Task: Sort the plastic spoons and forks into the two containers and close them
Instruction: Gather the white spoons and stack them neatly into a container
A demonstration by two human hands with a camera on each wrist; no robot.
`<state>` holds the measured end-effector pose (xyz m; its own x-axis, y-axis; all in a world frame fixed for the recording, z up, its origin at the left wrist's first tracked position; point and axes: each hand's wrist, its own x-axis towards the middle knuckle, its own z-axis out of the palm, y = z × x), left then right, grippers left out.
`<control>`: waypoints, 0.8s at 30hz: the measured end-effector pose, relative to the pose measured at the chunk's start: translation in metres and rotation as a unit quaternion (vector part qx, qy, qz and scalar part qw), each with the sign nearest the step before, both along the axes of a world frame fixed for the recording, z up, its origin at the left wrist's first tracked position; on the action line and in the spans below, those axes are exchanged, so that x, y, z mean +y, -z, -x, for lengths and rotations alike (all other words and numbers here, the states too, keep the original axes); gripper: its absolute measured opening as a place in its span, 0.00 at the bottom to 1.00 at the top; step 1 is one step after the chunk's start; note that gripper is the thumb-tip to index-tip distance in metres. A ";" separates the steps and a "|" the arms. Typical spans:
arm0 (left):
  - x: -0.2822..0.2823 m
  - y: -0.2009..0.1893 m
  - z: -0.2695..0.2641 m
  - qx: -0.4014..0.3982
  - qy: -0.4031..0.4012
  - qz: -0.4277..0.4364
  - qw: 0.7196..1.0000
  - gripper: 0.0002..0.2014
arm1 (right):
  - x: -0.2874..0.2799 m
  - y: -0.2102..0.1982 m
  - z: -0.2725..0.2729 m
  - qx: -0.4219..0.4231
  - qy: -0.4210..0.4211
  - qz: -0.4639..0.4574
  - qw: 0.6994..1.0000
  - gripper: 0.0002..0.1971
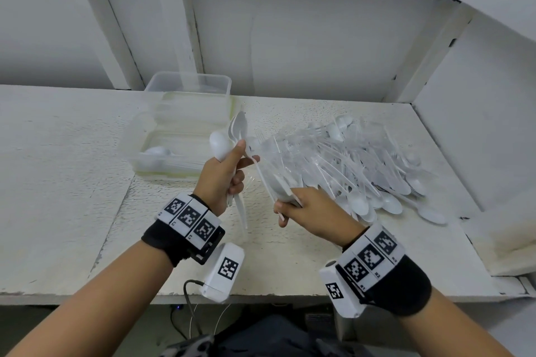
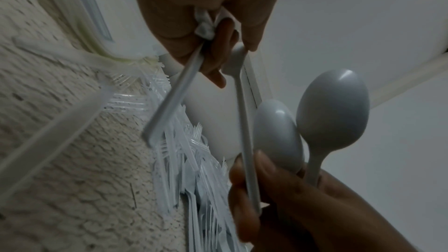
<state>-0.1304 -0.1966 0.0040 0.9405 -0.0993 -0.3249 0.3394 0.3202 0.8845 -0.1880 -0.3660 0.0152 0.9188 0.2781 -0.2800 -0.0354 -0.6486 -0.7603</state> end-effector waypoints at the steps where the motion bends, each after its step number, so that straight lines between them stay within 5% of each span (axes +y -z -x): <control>1: 0.001 0.000 0.000 -0.003 0.001 0.003 1.000 0.14 | 0.001 0.000 0.000 -0.001 -0.007 0.007 1.000 0.15; 4: 0.004 -0.001 0.000 -0.013 0.001 0.009 1.000 0.12 | 0.002 -0.003 0.000 -0.003 -0.010 0.010 1.000 0.05; 8: 0.008 0.000 0.001 -0.019 -0.007 -0.004 1.000 0.10 | 0.003 -0.009 -0.003 -0.009 0.082 -0.069 0.994 0.10; 14: -0.001 -0.001 0.010 -0.019 0.021 -0.036 0.999 0.10 | 0.020 -0.012 -0.022 -0.146 0.162 -0.153 0.964 0.04; 18: -0.010 -0.003 0.015 -0.026 0.029 -0.028 0.999 0.10 | 0.035 -0.001 -0.028 -0.208 0.160 -0.119 0.958 0.07; 24: -0.009 -0.002 0.017 -0.024 0.036 -0.032 0.999 0.10 | 0.036 0.008 -0.029 -0.139 0.183 -0.158 0.960 0.13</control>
